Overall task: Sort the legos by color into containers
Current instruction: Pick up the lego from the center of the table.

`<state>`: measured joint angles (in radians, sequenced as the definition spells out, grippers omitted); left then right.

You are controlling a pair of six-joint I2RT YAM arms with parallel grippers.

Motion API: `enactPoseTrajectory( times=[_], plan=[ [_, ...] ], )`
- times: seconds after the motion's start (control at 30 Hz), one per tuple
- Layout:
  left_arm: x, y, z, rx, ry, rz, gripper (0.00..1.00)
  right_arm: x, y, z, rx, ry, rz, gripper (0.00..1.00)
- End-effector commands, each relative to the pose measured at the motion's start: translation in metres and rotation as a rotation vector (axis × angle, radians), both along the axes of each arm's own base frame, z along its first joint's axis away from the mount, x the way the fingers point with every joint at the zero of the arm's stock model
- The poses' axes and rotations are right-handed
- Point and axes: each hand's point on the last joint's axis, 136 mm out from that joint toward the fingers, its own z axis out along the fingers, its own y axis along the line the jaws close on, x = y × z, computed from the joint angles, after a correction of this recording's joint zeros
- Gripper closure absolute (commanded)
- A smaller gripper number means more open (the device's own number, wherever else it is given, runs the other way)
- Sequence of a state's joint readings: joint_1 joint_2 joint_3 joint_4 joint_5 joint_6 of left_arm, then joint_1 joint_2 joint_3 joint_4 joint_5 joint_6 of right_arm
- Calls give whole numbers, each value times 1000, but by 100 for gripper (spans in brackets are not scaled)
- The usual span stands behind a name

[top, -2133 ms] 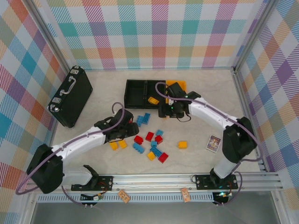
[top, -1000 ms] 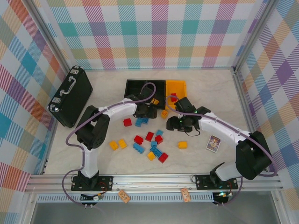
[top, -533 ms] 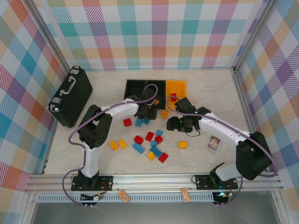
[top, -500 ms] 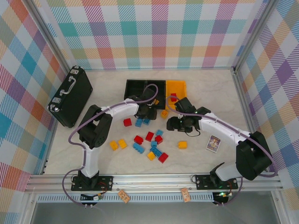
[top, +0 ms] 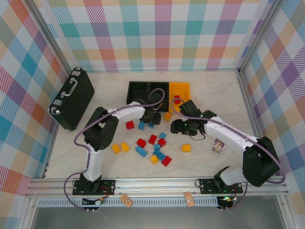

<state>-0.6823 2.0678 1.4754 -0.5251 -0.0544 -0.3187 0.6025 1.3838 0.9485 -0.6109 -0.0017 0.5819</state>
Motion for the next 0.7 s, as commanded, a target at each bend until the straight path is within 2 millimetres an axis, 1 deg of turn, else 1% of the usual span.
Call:
enactPoseTrajectory(
  times=[0.0, 0.1, 0.2, 0.3, 0.5, 0.67],
  plan=[
    [-8, 7, -13, 66, 38, -14, 62, -2, 2, 5, 25, -13, -8, 34],
    [-8, 9, -14, 82, 35, -13, 66, -2, 3, 5, 35, -18, -9, 34],
    [-8, 10, -13, 89, 35, -11, 73, -2, 3, 4, 38, -17, -10, 34],
    [-9, 9, -9, 79, 35, -10, 75, -2, 3, 4, 41, -20, -12, 34],
    [-6, 7, 13, 49, 3, 3, 78, -1, 4, 7, 53, -32, -18, 34],
    [-6, 10, 38, 30, -31, 17, 78, 1, 16, 17, 120, -61, 15, 34]
  ],
)
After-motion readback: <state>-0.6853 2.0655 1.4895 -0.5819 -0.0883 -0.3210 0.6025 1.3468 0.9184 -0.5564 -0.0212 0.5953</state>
